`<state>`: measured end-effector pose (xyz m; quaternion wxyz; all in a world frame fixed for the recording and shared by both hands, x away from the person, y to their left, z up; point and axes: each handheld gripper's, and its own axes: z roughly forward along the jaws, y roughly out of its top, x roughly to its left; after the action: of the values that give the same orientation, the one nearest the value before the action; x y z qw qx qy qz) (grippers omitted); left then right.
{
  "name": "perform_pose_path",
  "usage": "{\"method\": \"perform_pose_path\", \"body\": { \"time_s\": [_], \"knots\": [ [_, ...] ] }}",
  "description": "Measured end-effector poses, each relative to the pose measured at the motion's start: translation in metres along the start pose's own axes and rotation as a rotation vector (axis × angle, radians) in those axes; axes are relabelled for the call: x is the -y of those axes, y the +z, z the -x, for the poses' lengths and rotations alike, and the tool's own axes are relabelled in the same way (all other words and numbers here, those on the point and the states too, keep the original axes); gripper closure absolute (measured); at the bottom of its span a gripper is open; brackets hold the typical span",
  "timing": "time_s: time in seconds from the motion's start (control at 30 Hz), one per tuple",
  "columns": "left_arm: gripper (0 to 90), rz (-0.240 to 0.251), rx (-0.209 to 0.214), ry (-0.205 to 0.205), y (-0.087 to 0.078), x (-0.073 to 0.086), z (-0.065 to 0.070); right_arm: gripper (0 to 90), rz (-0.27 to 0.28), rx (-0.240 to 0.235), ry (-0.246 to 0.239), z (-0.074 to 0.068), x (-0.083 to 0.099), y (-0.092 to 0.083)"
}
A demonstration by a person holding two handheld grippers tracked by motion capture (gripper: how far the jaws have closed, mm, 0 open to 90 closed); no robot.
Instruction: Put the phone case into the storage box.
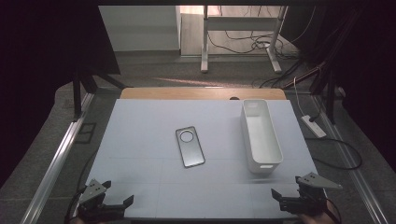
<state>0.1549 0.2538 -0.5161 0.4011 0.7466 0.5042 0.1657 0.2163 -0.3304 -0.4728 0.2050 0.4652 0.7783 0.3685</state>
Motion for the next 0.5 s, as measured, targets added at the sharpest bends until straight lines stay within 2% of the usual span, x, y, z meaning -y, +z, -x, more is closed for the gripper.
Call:
{"method": "perform_pose_path", "body": {
  "time_s": [0.2,0.5],
  "knots": [
    [0.0,0.0,0.003,0.0,-0.0004,-0.0001,-0.0001,0.0,0.0,0.004,-0.002,-0.0001,0.0,0.0],
    [0.0,-0.007,0.057,0.007,0.0002,-0.0011,-0.0021,0.0,0.003,0.006,-0.008,-0.0004,-0.0002,0.0003]
  ]
}}
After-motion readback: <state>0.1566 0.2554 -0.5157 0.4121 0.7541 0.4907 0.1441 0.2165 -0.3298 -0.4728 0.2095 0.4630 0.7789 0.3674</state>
